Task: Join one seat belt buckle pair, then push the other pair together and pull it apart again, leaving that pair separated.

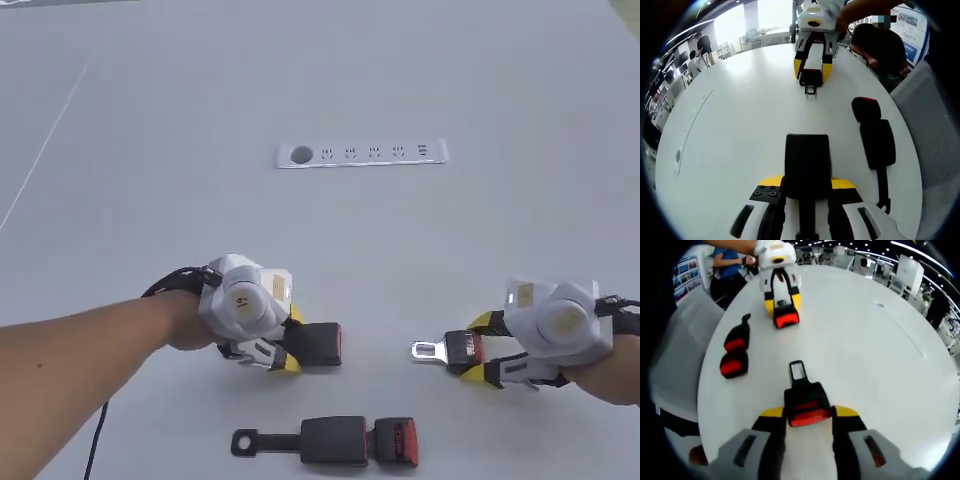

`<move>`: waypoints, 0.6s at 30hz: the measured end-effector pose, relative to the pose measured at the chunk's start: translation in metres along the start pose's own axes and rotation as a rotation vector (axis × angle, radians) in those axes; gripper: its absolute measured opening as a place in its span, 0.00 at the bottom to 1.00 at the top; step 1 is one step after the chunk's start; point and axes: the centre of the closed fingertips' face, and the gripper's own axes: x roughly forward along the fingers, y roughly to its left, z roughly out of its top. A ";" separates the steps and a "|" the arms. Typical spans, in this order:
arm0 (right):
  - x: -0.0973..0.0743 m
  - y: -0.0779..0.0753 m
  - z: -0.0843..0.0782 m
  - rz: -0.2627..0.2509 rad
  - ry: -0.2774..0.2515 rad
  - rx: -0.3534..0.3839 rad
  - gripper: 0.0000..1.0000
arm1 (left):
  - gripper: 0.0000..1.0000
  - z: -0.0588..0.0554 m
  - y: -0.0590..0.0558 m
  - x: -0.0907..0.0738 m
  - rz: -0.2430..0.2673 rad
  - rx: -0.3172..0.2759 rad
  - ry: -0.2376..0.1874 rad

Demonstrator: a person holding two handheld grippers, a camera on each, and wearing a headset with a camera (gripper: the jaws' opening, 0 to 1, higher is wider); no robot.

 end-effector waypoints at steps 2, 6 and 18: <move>-0.002 -0.001 -0.002 0.000 0.005 0.002 0.37 | 0.33 0.000 0.000 0.000 0.000 -0.001 0.001; -0.004 -0.002 -0.006 -0.003 0.007 0.009 0.37 | 0.33 -0.001 0.000 0.000 0.002 -0.001 0.004; -0.005 -0.004 -0.008 -0.026 0.040 0.020 0.43 | 0.33 0.000 0.000 0.001 0.010 -0.002 0.021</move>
